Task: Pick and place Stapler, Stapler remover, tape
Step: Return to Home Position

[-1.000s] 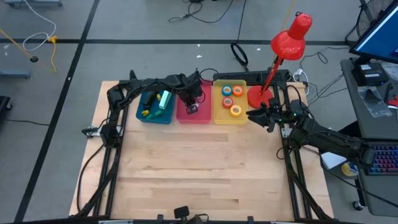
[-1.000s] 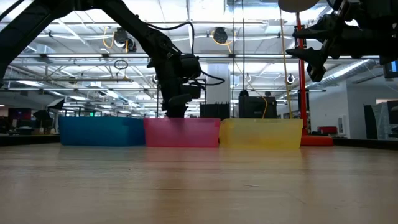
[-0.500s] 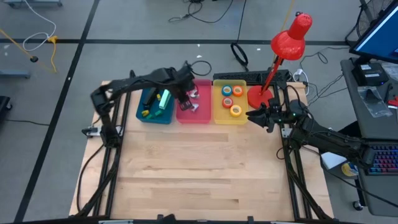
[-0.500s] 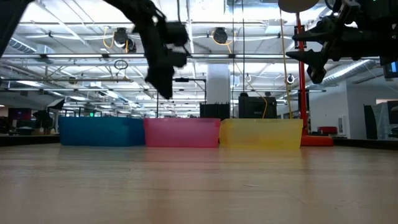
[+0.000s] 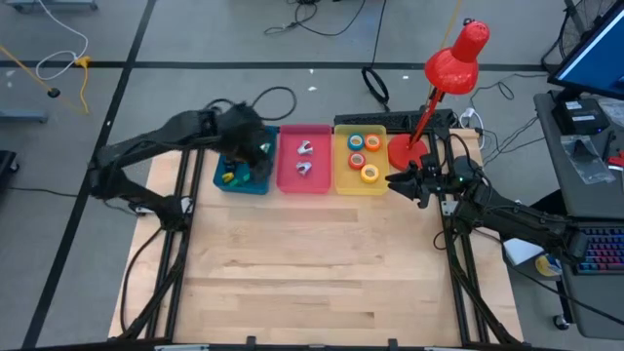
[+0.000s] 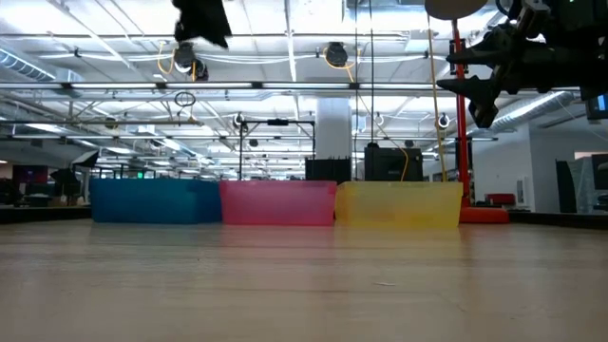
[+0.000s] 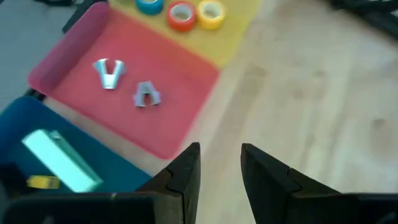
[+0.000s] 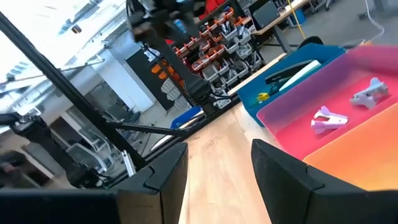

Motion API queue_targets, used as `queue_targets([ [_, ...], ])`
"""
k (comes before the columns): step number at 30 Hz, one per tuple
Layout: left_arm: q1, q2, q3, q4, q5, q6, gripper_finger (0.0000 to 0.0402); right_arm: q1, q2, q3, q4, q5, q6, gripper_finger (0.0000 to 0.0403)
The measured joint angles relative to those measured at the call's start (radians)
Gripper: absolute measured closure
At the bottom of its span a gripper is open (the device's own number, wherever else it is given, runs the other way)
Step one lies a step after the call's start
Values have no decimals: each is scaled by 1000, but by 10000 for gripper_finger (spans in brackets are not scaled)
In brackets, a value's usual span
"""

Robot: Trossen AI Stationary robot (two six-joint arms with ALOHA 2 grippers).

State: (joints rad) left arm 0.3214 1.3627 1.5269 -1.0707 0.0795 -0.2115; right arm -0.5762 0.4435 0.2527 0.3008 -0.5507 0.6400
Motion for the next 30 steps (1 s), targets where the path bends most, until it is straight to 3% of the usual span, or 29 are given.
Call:
queue_targets([
  [6,-173,-117,-6,7,-12,-60,284,0,-8,0,8,-4,-151,232],
  [10,-322,-210,-89,112,-123,-120,284,2,-15,0,5,-4,-185,231],
  [18,-596,-464,-455,463,-354,-237,284,2,-42,0,-59,-1,-228,232],
  [23,-696,-608,-692,692,-513,-261,284,2,-58,0,-60,-1,-188,231],
  [30,-745,-778,-949,950,-544,-192,284,2,-86,0,-59,5,-177,232],
])
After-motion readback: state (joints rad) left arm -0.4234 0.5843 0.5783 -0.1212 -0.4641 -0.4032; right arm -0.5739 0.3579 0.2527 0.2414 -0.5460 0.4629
